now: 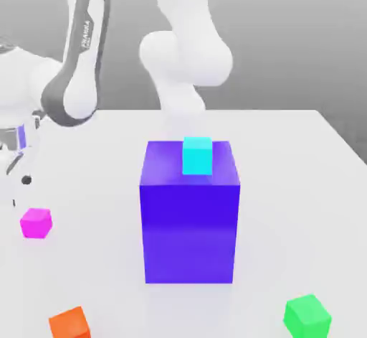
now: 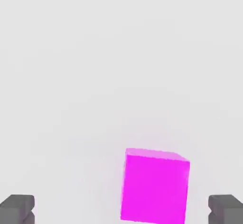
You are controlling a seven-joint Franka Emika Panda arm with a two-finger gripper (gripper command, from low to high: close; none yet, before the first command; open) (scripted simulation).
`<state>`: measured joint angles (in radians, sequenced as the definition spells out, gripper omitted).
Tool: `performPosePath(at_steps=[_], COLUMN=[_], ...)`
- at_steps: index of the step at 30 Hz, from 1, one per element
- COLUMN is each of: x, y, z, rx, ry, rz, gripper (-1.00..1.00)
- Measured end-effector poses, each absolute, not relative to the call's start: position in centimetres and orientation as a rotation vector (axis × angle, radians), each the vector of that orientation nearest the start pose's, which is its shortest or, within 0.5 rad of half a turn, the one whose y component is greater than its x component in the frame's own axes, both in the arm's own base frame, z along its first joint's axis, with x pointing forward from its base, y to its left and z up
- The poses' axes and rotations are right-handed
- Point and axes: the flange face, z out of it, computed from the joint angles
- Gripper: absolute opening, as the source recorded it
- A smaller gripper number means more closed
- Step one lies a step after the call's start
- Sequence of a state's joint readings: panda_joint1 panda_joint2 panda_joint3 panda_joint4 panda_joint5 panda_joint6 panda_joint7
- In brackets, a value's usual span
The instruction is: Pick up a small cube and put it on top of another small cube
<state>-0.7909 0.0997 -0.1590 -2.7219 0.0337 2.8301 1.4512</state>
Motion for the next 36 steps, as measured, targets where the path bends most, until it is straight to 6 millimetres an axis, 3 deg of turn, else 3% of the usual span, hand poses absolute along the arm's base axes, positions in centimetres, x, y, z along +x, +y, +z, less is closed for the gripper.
performPosePath(at_steps=[8,9,15,25,29,36], x=[22.7,22.7,22.7,22.9,27.8,38.5], y=[-32.8,-32.8,-32.8,-33.0,-31.4,-23.0], z=[13.3,12.8,12.5,18.9,19.5,20.3], rx=[-1.061,-1.063,-1.063,-1.075,-1.217,-1.498], ry=[2.954,2.955,2.956,2.949,2.895,2.767], rz=[-0.003,-0.002,-0.003,0.003,0.028,0.045], gripper=[0.00,-1.00,-1.00,-1.00,-1.00,-1.00])
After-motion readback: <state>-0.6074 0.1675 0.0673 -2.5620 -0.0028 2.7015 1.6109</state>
